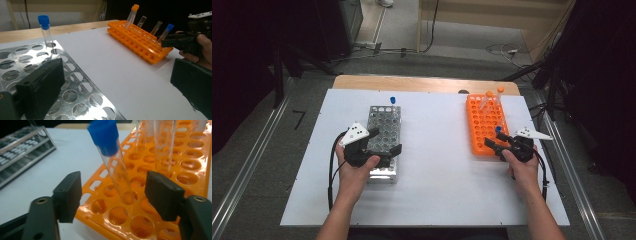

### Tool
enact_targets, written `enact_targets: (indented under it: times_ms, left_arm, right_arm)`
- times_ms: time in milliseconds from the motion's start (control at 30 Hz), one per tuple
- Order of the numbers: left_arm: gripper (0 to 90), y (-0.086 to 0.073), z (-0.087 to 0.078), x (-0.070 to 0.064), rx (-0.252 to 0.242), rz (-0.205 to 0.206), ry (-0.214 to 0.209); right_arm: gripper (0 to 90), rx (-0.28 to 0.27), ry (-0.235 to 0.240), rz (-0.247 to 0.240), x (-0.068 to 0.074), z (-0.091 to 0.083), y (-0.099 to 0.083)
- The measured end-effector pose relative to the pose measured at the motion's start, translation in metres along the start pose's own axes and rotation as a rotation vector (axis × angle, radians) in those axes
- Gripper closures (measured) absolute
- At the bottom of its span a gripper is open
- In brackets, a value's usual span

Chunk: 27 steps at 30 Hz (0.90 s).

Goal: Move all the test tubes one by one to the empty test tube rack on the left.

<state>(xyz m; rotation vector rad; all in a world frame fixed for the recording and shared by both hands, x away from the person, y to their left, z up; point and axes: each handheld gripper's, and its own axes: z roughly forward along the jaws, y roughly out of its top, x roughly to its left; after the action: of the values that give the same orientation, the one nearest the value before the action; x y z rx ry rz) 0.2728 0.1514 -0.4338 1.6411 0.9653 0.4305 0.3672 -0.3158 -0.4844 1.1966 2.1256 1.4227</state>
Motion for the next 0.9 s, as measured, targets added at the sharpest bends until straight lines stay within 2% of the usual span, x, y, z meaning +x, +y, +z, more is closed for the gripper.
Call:
enact_targets:
  times_ms: [133,233,300,400,600,800,867,900]
  left_arm:
    - [0.0,-0.001,0.002,-0.001,0.005,0.004,-0.003]
    - [0.0,-0.001,0.003,-0.001,0.007,0.000,-0.006]
    - [0.0,-0.001,0.004,-0.002,0.008,-0.001,-0.008]
    - [0.0,0.000,0.005,-0.003,0.010,-0.001,-0.010]
    - [0.0,0.007,0.008,-0.004,0.015,0.012,-0.012]
    - [0.0,0.018,0.014,-0.006,0.020,0.046,-0.010]
    - [0.0,0.020,0.018,-0.005,0.022,0.047,-0.008]
    - [0.0,0.020,0.019,-0.005,0.017,0.042,-0.011]
  right_arm:
    - [53.5,0.003,-0.024,-0.025,0.002,0.002,-0.001]
    - [68.1,-0.002,-0.078,-0.056,0.003,0.002,-0.002]
    - [72.2,-0.004,-0.097,-0.064,0.003,0.002,-0.002]
    - [74.7,-0.009,-0.122,-0.078,0.004,0.000,-0.001]
    - [75.0,-0.061,-0.111,-0.064,0.004,-0.012,0.009]
    - [75.1,-0.080,-0.086,-0.062,0.008,-0.021,0.021]
    - [75.0,-0.080,-0.057,-0.071,0.014,-0.022,0.027]
    - [75.0,-0.080,-0.057,-0.071,0.014,-0.022,0.027]
